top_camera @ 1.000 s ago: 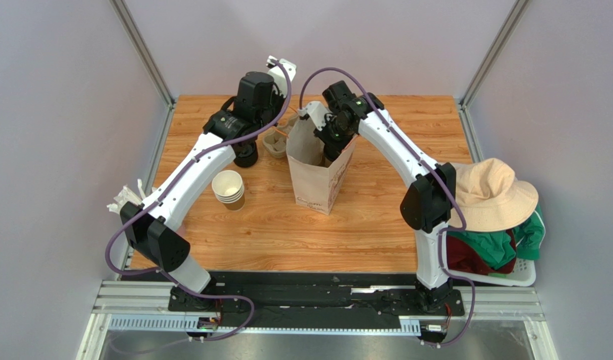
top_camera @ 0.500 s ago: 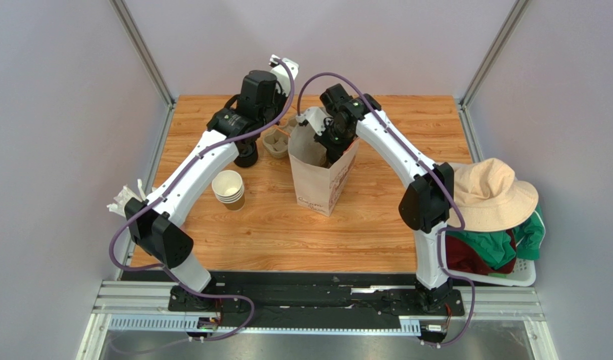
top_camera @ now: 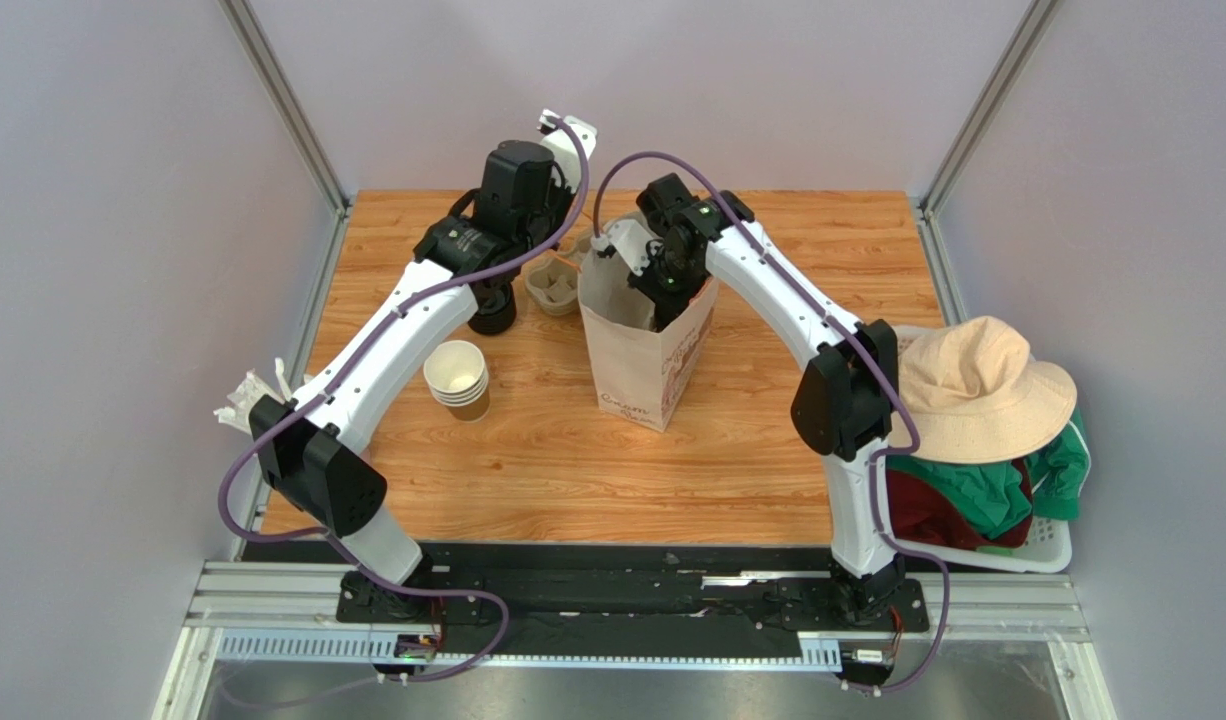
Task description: Pack the takeout coffee
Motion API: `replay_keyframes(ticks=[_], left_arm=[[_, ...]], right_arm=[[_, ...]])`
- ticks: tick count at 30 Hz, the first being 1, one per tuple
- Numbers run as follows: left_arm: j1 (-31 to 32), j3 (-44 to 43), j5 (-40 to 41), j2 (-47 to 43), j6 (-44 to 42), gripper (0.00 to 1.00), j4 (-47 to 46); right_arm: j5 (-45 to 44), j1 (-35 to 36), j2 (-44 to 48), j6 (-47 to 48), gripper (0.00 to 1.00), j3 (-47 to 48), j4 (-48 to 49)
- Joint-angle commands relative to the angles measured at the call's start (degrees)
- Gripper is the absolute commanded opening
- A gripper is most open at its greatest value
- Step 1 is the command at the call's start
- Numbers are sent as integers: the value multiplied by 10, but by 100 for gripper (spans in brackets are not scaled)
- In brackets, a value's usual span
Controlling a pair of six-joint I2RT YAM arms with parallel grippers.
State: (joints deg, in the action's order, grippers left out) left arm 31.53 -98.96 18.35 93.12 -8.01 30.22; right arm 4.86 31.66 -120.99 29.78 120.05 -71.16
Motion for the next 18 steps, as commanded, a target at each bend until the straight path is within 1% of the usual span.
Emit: replay_keyframes(ticks=[1,7,18], left_arm=[[0,-10,4,-23,-2,0,-20],[0,-10,-2,-26,1,0,-19],[1,-11,-17,-27,6,0,-17]], right_arm=[[-1,-10,-12,-11,0,4,-12],[14,-10,-23,-10,0,-15,-9],[12,-10,-29,-10,0,-26,-9]])
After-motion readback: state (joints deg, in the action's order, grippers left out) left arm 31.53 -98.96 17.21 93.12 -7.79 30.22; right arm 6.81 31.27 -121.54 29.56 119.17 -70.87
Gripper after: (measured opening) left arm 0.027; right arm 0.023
